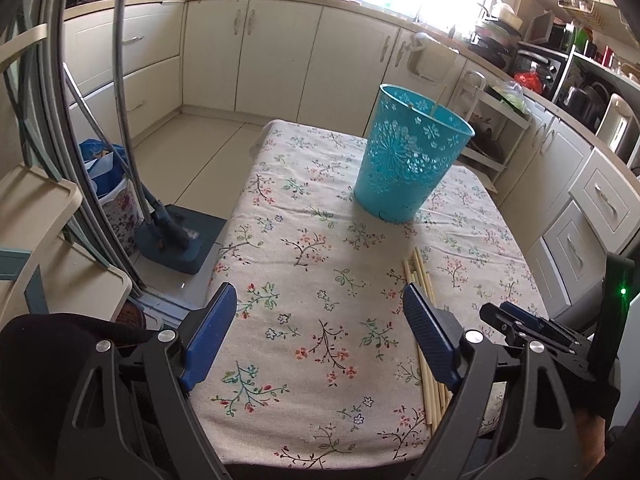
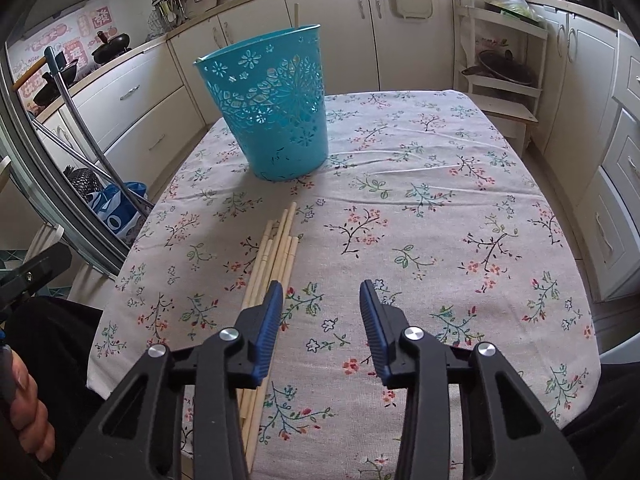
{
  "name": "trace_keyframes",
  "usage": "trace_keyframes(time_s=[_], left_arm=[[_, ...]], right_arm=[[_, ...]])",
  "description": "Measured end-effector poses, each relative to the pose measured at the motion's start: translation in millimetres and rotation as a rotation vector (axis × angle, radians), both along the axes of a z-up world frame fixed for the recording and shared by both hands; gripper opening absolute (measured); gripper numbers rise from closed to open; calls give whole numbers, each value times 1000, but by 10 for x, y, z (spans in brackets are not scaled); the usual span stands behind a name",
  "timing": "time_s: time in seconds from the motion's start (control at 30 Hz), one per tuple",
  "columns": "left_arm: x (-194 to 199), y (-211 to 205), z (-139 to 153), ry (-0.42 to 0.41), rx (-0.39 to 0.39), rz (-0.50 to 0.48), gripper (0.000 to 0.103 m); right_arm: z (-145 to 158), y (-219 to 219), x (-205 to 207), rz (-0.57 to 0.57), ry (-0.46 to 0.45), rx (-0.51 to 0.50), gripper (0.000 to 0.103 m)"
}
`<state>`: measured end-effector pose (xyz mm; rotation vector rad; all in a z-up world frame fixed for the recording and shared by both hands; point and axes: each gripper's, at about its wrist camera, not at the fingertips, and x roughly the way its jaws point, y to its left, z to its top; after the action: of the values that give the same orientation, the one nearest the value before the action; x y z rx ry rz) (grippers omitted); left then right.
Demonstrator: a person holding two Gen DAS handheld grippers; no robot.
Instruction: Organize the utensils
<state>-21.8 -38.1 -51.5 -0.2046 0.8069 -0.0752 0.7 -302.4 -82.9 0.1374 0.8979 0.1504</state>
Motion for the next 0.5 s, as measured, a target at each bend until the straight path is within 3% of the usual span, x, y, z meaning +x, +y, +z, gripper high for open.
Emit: trace_keyframes(time_s=[0.17,0.5], left_arm=[[142,-268,-114,34,48,-55,81],[373,-449,-266,88,76,-60,81]], right_arm=[[-102,44,109,20,13,24,33],[-358,287,375,75,53,-41,19]])
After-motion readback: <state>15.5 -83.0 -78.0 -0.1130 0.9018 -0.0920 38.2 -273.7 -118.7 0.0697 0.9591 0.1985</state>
